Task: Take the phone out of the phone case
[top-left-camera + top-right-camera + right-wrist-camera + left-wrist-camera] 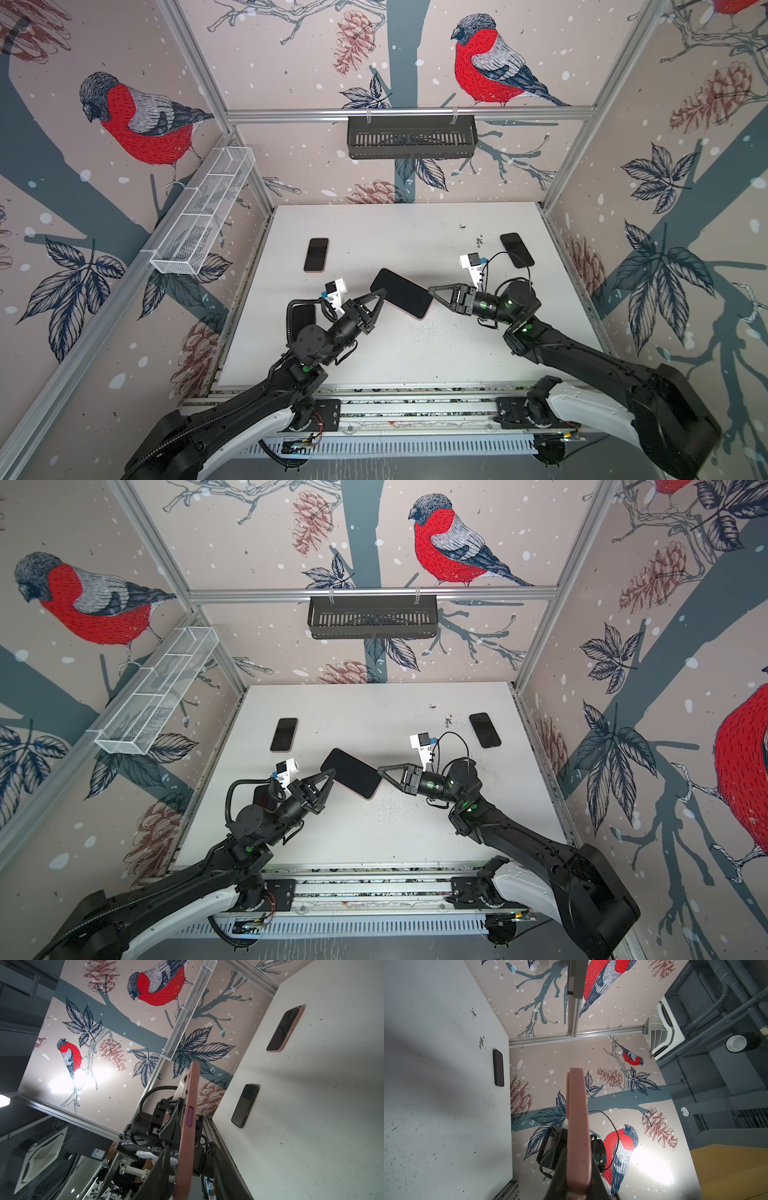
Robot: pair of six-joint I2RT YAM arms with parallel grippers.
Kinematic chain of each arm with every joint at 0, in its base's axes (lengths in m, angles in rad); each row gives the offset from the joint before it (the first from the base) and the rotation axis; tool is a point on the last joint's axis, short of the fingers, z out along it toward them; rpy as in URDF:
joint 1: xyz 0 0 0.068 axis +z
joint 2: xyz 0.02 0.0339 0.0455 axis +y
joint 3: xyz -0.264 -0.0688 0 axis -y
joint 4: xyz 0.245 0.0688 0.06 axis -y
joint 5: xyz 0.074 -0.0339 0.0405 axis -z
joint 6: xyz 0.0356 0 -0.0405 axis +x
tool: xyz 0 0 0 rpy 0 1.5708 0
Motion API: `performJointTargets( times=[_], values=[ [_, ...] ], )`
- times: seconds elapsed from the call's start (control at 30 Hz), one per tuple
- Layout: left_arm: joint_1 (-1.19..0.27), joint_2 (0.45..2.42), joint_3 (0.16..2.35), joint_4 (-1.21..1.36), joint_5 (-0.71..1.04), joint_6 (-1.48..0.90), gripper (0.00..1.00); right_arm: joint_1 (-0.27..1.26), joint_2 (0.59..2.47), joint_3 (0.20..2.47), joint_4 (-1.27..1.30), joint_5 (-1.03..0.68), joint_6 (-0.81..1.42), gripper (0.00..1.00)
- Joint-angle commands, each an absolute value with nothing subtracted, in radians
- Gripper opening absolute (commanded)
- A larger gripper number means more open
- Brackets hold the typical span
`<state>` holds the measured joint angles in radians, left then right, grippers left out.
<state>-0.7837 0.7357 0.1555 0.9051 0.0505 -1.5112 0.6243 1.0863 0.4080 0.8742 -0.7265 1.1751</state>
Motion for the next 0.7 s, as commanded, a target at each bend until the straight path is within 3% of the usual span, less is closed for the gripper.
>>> performJointTargets(
  times=[0.0,0.1,0.23,0.67],
  values=[
    [-0.784,0.736,0.154,1.021,0.046,-1.508,0.00,0.629,1.091,0.399,0.952,-0.721,1.196,0.32],
    [-0.784,0.738,0.153,1.026,0.048,-1.510,0.00,0.629,1.092,0.393,0.965,-0.720,1.204,0.26],
    [-0.785,0.741,0.148,1.045,0.049,-1.512,0.00,0.627,1.095,0.385,1.003,-0.719,1.225,0.12],
    [-0.785,0.812,0.185,1.222,0.055,-1.503,0.00,0.623,1.140,0.368,1.262,-0.706,1.403,0.06]
  ],
)
